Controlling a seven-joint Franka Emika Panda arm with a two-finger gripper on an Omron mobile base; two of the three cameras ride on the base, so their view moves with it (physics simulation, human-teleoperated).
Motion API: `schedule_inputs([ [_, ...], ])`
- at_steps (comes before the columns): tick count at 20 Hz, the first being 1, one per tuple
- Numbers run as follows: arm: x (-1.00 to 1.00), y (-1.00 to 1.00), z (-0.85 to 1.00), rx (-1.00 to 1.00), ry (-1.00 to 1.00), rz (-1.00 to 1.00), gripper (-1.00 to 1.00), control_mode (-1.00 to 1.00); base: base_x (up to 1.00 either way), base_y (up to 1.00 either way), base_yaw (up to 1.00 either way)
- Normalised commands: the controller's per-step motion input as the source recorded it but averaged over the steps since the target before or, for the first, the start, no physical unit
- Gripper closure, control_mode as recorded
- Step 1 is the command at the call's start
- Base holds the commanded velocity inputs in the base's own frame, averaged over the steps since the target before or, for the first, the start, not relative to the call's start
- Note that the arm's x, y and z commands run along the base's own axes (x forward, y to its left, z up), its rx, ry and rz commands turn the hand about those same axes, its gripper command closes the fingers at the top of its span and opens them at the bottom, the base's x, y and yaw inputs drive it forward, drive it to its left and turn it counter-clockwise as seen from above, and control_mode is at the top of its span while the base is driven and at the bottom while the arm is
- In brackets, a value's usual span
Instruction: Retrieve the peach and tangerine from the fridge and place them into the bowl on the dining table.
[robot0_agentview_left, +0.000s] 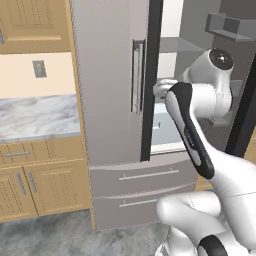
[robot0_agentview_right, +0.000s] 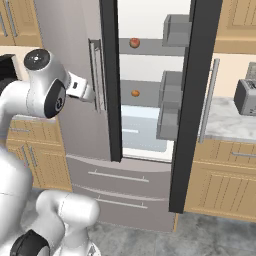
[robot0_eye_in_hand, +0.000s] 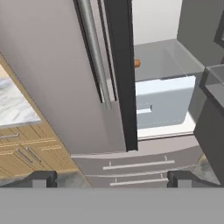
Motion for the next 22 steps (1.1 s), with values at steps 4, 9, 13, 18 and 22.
schedule_inputs([
  [4,1.0,0.28,0.0,0.0,0.0,0.02,-1.0,-1.0,0.0,0.0,0.0],
  [9,0.85,0.07,0.0,0.0,-0.03,0.0,-1.0,-1.0,0.0,0.0,0.0],
  [13,0.59,0.0,0.0,0.0,-0.15,0.0,-1.0,-1.0,0.0,0.0,0.0],
  [18,0.76,0.0,0.0,0.0,-0.09,0.0,-1.0,-1.0,0.0,0.0,0.0],
  [22,0.9,0.0,0.0,0.0,-0.04,0.02,-1.0,-1.0,0.0,0.0,0.0],
])
